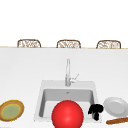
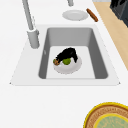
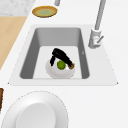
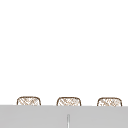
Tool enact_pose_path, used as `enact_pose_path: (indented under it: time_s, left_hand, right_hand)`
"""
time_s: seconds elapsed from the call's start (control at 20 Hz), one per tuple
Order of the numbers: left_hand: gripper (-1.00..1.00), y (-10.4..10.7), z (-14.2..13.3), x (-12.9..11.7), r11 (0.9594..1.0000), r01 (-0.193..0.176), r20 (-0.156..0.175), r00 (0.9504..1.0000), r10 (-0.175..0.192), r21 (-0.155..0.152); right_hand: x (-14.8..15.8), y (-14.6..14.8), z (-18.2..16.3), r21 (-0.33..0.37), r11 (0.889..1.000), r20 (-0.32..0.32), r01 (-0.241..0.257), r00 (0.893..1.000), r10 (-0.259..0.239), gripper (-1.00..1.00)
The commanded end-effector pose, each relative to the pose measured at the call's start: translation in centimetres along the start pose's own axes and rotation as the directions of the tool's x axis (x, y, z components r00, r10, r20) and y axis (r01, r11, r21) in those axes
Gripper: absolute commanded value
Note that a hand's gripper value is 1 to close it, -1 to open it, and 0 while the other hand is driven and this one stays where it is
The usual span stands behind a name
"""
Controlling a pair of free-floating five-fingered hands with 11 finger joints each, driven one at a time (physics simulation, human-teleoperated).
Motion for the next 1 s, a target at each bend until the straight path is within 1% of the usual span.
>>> enact_pose_path:
  time_s: [0.0, 0.05, 0.1, 0.15, 0.2, 0.25, 0.3, 0.4, 0.45, 0.5, 0.55, 0.6, 0.65, 0.7, 0.75, 0.8, 0.85, 0.9, 0.95]
  left_hand:
    - [1.0, -0.4, 1.5, -0.5, 0.9913, -0.106, 0.013, 0.9943, 0.106, 0.078]
    - [1.0, -1.0, 1.3, -0.5, 0.997, -0.044, 0.007, 0.999, 0.044, 0.063]
    - [1.0, -1.3, 1.1, -0.3, 0.9984, 0.007, 0.004, 1.0, -0.007, 0.057]
    - [1.0, -1.1, 1.1, -0.2, 0.997, 0.049, 0.009, 0.9987, -0.05, 0.06]
    - [1.0, -0.9, 1.1, 0.4, 0.9946, 0.073, 0.016, 0.9971, -0.075, 0.073]
    - [1.0, -0.8, 0.9, 0.6, 0.9938, 0.087, 0.013, 0.996, -0.088, 0.069]
    - [1.0, -0.8, 0.9, 0.7, 0.9917, 0.104, 0.014, 0.9944, -0.105, 0.076]
    - [1.0, -0.8, 0.8, 0.7, 0.989, 0.124, 0.01, 0.9921, -0.125, 0.08]
    - [-1.0, -0.7, 0.8, 0.8, 0.9873, 0.135, 0.009, 0.9906, -0.136, 0.084]
    - [-1.0, -0.1, 0.9, 1.5, 0.9859, 0.101, -0.004, 0.9948, -0.101, 0.134]
    - [1.0, -0.2, 1.3, 2.0, 0.9801, 0.125, 0.011, 0.9916, -0.129, 0.154]
    - [1.0, 0.2, 0.8, 2.3, 0.9842, 0.135, 0.029, 0.9898, -0.139, 0.114]
    - [1.0, 0.6, 0.5, 2.2, 0.9856, 0.137, 0.032, 0.9895, -0.141, 0.099]
    - [1.0, 1.4, 0.5, 2.6, 0.9843, 0.145, 0.028, 0.9885, -0.148, 0.101]
    - [1.0, 1.5, 1.0, 2.8, 0.9862, 0.131, 0.023, 0.9907, -0.134, 0.1]
    - [1.0, 1.8, 0.9, 2.9, 0.988, 0.112, 0.014, 0.9934, -0.114, 0.106]
    - [1.0, 1.5, 1.0, 2.9, 0.9884, 0.114, 0.0, 0.9934, -0.115, 0.1]
    - [1.0, 1.0, 1.0, 3.2, 0.9876, 0.117, -0.011, 0.9932, -0.116, 0.105]
    - [1.0, 0.5, 0.7, 3.3, 0.99, 0.109, -0.035, 0.9937, -0.106, 0.09]
  right_hand:
    - [0.0, 0.0, 0.0, 0.0, 1.0, 0.0, 0.0, 1.0, 0.0, 0.0]
    - [0.0, 0.0, 0.0, 0.0, 1.0, 0.0, 0.0, 1.0, 0.0, 0.0]
    - [0.0, 0.0, 0.0, 0.0, 1.0, 0.0, 0.0, 1.0, 0.0, 0.0]
    - [0.0, 0.0, 0.0, 0.0, 1.0, 0.0, 0.0, 1.0, 0.0, 0.0]
    - [0.0, 0.0, 0.0, 0.0, 1.0, 0.0, 0.0, 1.0, 0.0, 0.0]
    - [0.0, 0.0, 0.0, 0.0, 1.0, 0.0, 0.0, 1.0, 0.0, 0.0]
    - [0.0, 0.0, 0.0, 0.0, 1.0, 0.0, 0.0, 1.0, 0.0, 0.0]
    - [0.0, 0.0, 0.0, 0.0, 1.0, 0.0, 0.0, 1.0, 0.0, 0.0]
    - [0.0, 0.0, 0.0, 0.0, 1.0, 0.0, 0.0, 1.0, 0.0, 0.0]
    - [0.0, 0.0, 0.0, 0.0, 1.0, 0.0, 0.0, 1.0, 0.0, 0.0]
    - [0.0, 0.0, 0.0, 0.0, 1.0, 0.0, 0.0, 1.0, 0.0, 0.0]
    - [0.0, 0.0, 0.0, 0.0, 1.0, 0.0, 0.0, 1.0, 0.0, 0.0]
    - [0.0, 0.0, 0.0, 0.0, 1.0, 0.0, 0.0, 1.0, 0.0, 0.0]
    - [0.0, 0.0, 0.0, 0.0, 1.0, 0.0, 0.0, 1.0, 0.0, 0.0]
    - [0.0, 0.0, 0.0, 0.0, 1.0, 0.0, 0.0, 1.0, 0.0, 0.0]
    - [0.0, 0.0, 0.0, 0.0, 1.0, 0.0, 0.0, 1.0, 0.0, 0.0]
    - [0.0, 0.0, 0.0, 0.0, 1.0, 0.0, 0.0, 1.0, 0.0, 0.0]
    - [0.0, 0.0, 0.0, 0.0, 1.0, 0.0, 0.0, 1.0, 0.0, 0.0]
    - [0.0, 0.0, 0.0, 0.0, 1.0, 0.0, 0.0, 1.0, 0.0, 0.0]
